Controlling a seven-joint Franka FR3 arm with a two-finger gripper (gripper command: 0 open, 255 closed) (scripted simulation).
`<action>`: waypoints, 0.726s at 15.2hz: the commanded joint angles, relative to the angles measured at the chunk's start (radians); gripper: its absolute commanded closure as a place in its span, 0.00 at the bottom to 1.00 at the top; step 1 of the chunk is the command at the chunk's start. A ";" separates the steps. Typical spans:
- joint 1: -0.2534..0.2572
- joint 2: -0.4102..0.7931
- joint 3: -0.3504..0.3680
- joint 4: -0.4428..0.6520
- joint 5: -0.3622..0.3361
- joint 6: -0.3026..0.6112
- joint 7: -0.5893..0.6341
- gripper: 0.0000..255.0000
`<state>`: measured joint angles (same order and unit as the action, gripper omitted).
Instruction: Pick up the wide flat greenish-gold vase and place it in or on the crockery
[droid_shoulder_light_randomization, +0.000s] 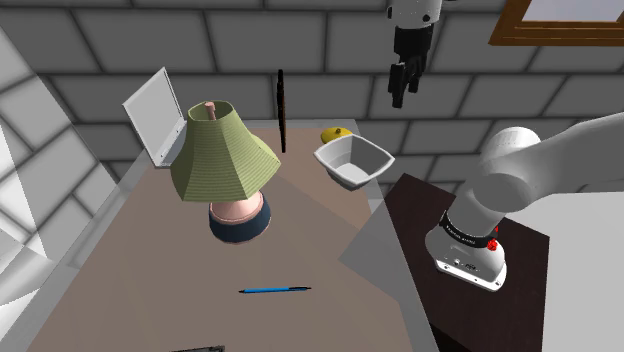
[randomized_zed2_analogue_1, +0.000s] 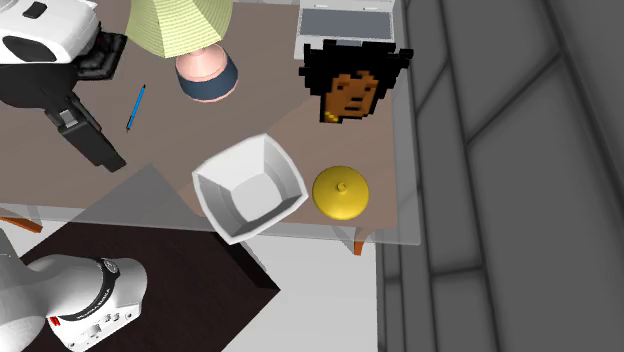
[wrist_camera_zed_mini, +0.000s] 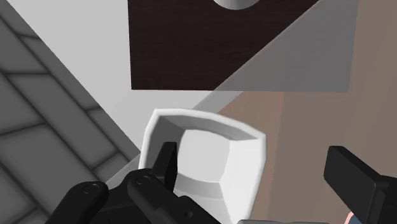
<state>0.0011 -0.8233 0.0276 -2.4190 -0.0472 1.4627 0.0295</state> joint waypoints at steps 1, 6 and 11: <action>0.000 0.000 0.000 0.000 0.000 0.000 0.000 0.00; -0.024 0.098 -0.067 -0.049 -0.040 0.177 -0.059 0.00; -0.043 0.231 -0.134 -0.061 -0.066 0.352 -0.116 0.00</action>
<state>-0.0373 -0.6307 -0.0895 -2.4828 -0.1060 1.7704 -0.0711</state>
